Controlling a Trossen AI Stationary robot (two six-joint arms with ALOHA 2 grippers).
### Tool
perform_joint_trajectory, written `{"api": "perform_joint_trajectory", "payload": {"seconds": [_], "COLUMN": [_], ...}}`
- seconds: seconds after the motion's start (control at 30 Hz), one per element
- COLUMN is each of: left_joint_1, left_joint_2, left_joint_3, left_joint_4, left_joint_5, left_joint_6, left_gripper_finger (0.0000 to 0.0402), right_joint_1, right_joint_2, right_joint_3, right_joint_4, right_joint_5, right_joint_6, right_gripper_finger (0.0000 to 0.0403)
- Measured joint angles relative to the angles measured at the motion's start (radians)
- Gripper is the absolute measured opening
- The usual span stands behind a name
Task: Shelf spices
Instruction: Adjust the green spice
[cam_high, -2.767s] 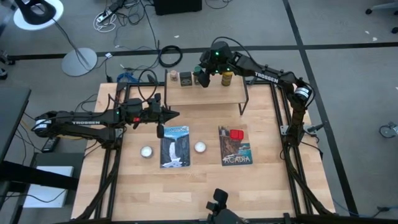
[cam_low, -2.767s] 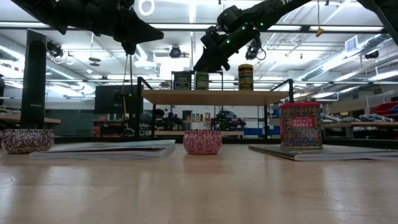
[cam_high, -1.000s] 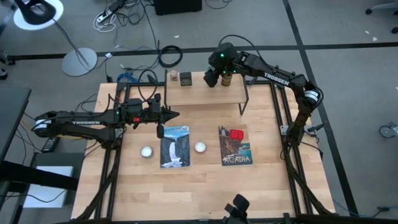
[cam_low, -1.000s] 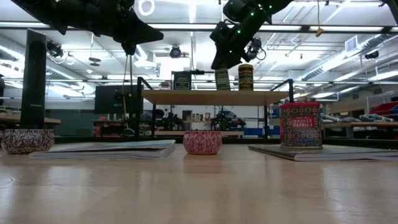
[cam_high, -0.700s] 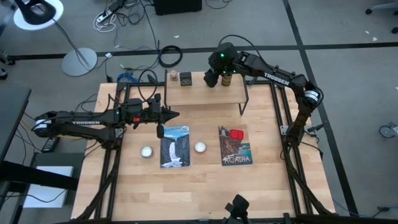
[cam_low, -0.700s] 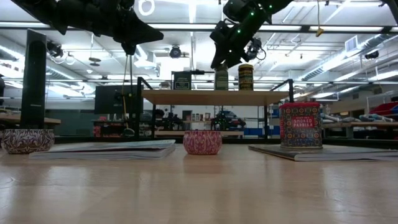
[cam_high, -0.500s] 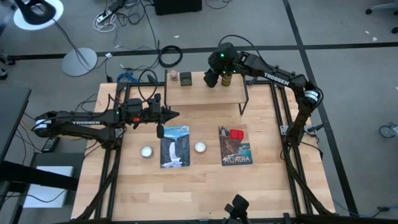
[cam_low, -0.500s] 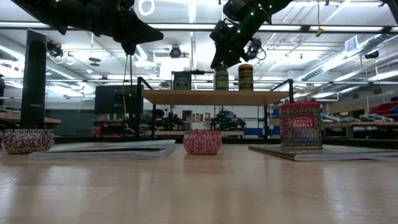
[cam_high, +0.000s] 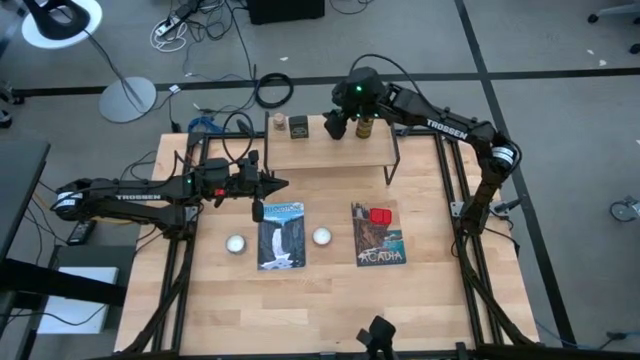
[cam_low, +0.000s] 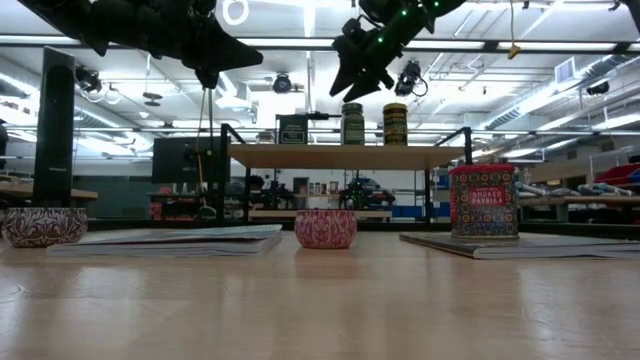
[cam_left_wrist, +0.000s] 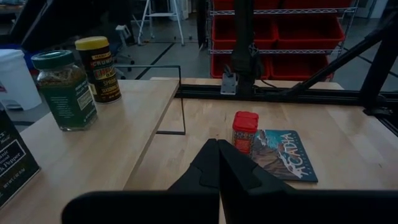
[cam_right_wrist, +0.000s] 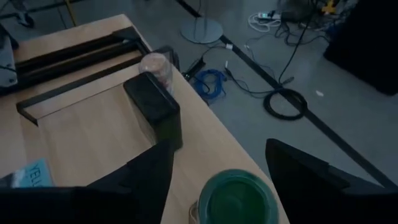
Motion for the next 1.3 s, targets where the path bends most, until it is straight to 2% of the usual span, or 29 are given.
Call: {"api": "perform_joint_trajectory", "payload": {"seconds": [0.17, 0.27, 0.37, 0.5, 0.53, 0.67, 1.3], "left_joint_1": [0.000, 0.000, 0.000, 0.000, 0.000, 0.000, 0.000], "left_joint_2": [0.000, 0.000, 0.000, 0.000, 0.000, 0.000, 0.000], "left_joint_3": [0.000, 0.000, 0.000, 0.000, 0.000, 0.000, 0.000], "left_joint_4": [-0.002, -0.002, -0.002, -0.002, -0.002, -0.002, -0.002], "left_joint_5": [0.000, 0.000, 0.000, 0.000, 0.000, 0.000, 0.000], "left_joint_6": [0.003, 0.003, 0.003, 0.003, 0.003, 0.003, 0.003], "left_gripper_finger": [0.0001, 0.0001, 0.0001, 0.0001, 0.0001, 0.0001, 0.0001], "right_joint_1": [0.022, 0.047, 0.076, 0.090, 0.090, 0.073, 0.017], "right_joint_2": [-0.001, -0.001, -0.001, -0.001, -0.001, -0.001, -0.001], "right_joint_3": [0.000, 0.000, 0.000, 0.000, 0.000, 0.000, 0.000], "right_joint_4": [0.006, 0.029, 0.038, 0.033, 0.028, 0.015, -0.076], "right_joint_5": [0.025, 0.032, 0.079, 0.105, 0.108, 0.137, 0.127], "right_joint_6": [-0.022, -0.088, -0.151, -0.210, -0.224, -0.226, -0.227], "right_gripper_finger": [0.0237, 0.0206, 0.0147, 0.0032, 0.0016, 0.0007, 0.0001]}}
